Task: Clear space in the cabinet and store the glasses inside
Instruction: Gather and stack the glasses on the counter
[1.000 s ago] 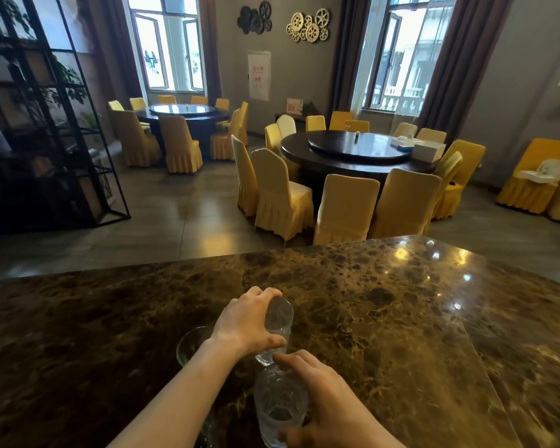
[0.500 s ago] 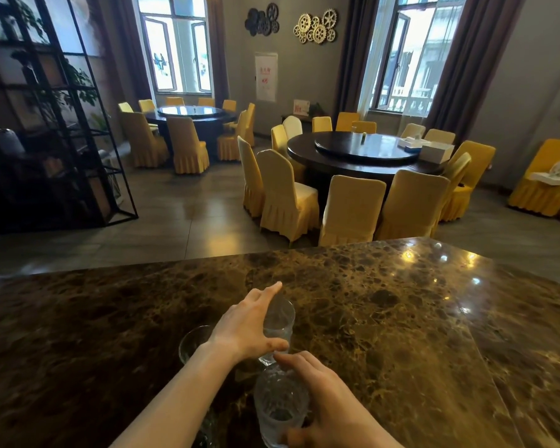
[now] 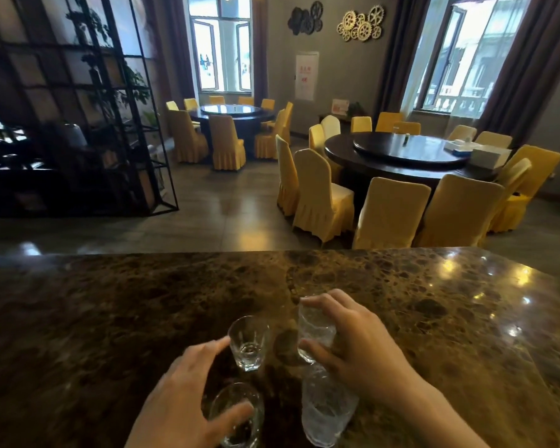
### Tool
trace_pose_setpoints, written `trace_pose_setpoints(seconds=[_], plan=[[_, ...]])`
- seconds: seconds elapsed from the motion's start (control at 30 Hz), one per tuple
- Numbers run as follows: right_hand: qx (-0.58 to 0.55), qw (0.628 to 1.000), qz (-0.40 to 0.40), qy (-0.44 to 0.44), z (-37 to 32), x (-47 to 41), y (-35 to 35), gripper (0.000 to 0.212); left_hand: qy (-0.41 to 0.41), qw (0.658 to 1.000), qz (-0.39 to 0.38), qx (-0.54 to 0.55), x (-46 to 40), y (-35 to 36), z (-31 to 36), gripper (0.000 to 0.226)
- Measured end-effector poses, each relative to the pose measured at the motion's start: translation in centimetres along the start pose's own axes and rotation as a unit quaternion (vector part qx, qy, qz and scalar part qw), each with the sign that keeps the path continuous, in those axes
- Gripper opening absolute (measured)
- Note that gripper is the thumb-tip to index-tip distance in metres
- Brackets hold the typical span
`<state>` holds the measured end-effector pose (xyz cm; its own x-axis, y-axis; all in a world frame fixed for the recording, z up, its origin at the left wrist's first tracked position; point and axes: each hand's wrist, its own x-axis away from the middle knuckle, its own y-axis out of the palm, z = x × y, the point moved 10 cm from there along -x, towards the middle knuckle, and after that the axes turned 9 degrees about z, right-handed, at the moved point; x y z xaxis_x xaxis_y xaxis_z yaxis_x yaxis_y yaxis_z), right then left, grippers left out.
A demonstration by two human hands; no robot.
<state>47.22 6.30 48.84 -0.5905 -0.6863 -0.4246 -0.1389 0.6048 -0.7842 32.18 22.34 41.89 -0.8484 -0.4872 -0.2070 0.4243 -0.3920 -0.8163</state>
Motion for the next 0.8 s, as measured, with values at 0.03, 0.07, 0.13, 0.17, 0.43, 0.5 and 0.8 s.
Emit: trace_pose_setpoints(seconds=[0.03, 0.07, 0.13, 0.17, 0.43, 0.5, 0.8], plan=[[0.012, 1.000, -0.019, -0.016, -1.2, -1.0, 1.6, 0.061, 0.000, 1.000, -0.007, -0.007, 0.6, 0.5, 0.0, 0.099], [0.021, 0.998, -0.042, -0.030, -2.2, -1.8, 3.4, 0.067, 0.003, 1.000, -0.011, -0.015, 1.2, 1.0, 0.1, 0.105], [0.049, 0.993, -0.096, -0.056, -3.6, -3.3, 7.5, 0.080, 0.009, 0.999, -0.018, -0.034, 1.8, 2.3, -0.1, 0.114], [0.073, 0.987, -0.127, -0.067, -4.1, -3.9, 9.5, 0.085, 0.009, 0.999, -0.024, -0.043, 2.0, 2.9, -0.3, 0.114], [0.185, 0.940, -0.274, -0.082, -2.1, -5.7, 18.5, 0.091, -0.009, 0.995, -0.088, -0.034, 1.8, 5.9, -1.4, 0.093], [0.177, 0.942, -0.274, -0.080, -1.7, -5.9, 19.1, 0.089, -0.012, 0.995, -0.098, -0.033, 1.7, 6.1, -1.7, 0.088], [0.159, 0.951, -0.259, -0.062, -1.3, -6.3, 19.9, 0.083, 0.007, 0.988, -0.146, -0.050, 0.5, 7.0, -1.7, 0.079]])
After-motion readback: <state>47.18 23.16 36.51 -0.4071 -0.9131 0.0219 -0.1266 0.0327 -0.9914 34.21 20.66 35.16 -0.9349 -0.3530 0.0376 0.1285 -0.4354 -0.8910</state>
